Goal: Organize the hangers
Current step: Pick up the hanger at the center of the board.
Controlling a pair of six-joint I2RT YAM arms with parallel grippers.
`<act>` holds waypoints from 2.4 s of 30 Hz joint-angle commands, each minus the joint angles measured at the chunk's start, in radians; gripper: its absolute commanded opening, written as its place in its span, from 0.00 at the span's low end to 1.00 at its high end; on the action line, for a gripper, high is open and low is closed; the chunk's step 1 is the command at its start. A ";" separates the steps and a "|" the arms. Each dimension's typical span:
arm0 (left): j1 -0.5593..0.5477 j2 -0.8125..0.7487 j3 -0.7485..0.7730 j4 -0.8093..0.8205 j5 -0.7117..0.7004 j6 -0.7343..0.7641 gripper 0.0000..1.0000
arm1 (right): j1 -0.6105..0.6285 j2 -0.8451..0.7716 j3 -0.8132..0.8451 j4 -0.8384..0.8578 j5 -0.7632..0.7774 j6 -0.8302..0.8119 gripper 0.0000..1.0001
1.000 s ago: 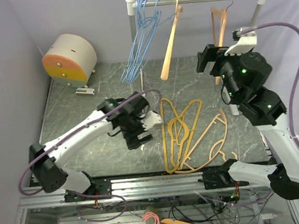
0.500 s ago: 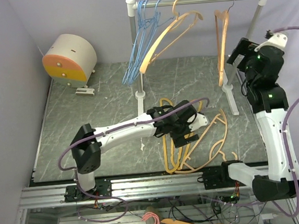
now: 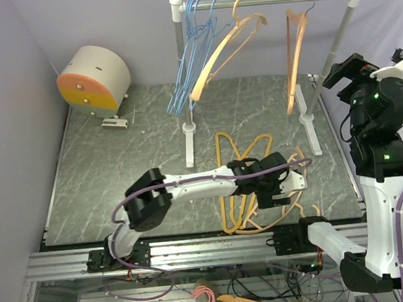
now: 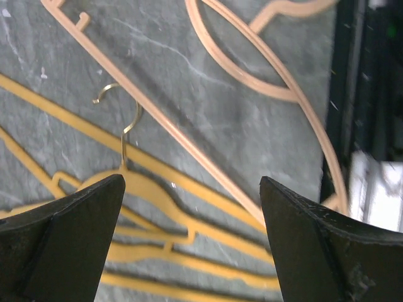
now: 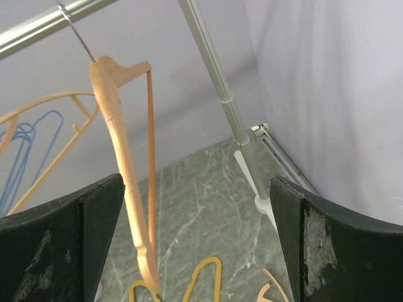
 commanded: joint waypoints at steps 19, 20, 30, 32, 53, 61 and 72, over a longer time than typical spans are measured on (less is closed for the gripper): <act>0.065 0.389 0.297 0.118 -0.115 -0.112 0.89 | -0.008 -0.061 0.019 -0.078 -0.049 -0.058 1.00; 0.066 0.392 0.291 0.122 -0.121 -0.109 0.87 | -0.007 -0.062 0.013 -0.072 -0.049 -0.059 1.00; 0.066 0.434 0.311 0.114 -0.171 -0.144 0.58 | -0.008 -0.069 0.012 -0.061 -0.068 -0.083 1.00; 0.066 0.433 0.314 0.108 -0.164 -0.150 0.43 | -0.007 -0.075 0.014 -0.064 -0.065 -0.088 1.00; 0.075 0.124 0.244 -0.078 -0.114 -0.130 0.07 | -0.003 -0.124 0.102 -0.082 -0.019 -0.130 1.00; 0.075 -0.163 0.080 -0.274 -0.035 -0.033 0.07 | 0.004 -0.110 0.177 -0.102 -0.031 -0.136 1.00; 0.081 -0.504 0.004 -0.600 0.146 0.120 0.07 | 0.005 -0.049 0.268 -0.097 -0.100 -0.118 1.00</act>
